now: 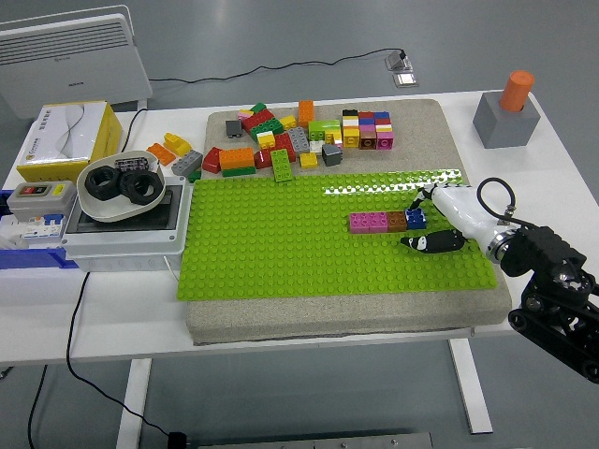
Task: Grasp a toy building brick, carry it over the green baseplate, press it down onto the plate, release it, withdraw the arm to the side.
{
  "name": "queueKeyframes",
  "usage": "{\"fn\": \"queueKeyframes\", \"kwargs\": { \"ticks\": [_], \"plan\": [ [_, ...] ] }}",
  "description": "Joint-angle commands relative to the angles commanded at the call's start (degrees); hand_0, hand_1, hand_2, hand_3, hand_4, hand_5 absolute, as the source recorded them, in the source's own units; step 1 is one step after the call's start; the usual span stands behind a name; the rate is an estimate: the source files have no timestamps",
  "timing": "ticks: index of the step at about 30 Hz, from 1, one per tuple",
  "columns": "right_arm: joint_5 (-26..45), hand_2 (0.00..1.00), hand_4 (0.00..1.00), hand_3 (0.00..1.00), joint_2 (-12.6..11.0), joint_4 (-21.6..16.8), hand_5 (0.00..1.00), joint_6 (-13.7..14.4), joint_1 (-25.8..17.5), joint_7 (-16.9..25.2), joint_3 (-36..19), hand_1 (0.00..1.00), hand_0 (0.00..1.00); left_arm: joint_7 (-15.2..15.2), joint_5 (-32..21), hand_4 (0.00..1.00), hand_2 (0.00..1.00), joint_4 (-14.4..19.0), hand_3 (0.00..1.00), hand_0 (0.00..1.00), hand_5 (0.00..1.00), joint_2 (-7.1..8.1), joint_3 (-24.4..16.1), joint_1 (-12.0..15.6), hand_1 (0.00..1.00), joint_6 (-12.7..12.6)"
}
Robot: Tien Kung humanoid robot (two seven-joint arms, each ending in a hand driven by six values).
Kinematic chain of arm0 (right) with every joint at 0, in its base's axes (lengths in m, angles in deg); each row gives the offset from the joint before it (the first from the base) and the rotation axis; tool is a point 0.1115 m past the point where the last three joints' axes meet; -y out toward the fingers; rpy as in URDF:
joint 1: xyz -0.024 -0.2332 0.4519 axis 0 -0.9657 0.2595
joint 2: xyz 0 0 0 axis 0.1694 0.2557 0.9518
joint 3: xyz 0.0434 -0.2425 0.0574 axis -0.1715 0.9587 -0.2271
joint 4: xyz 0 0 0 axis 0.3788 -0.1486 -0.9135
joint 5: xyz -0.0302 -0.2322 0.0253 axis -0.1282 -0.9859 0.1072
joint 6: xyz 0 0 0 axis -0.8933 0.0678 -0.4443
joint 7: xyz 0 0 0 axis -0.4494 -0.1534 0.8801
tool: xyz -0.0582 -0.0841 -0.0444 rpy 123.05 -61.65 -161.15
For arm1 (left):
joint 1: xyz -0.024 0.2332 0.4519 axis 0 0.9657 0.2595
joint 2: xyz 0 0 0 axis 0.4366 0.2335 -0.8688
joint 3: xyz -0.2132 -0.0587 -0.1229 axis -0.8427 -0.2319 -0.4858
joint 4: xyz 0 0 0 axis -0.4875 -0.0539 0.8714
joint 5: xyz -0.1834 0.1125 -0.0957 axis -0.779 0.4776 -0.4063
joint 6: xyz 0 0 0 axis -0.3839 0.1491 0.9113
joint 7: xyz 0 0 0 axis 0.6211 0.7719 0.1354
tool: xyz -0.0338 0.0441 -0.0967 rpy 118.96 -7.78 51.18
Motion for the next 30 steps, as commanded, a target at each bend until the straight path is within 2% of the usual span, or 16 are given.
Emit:
{"fn": "queueKeyframes", "kwargs": {
  "ticks": [25,30],
  "plan": [
    [1.0,0.857,0.861,0.643,0.9,1.5,0.514,-0.1,-0.1,0.0,2.0,0.859,0.817,0.0,-0.3,0.642,0.619,0.1,0.469,0.771,0.299,0.09,0.2,-0.1,0.714,-0.2],
    [1.0,0.857,0.861,0.643,0.4,0.0,0.514,0.5,-0.3,0.6,0.6,0.858,0.817,0.1,-0.2,0.642,0.618,0.0,0.468,0.771,0.303,0.07,0.3,-0.2,0.714,-0.3]
  ]
}}
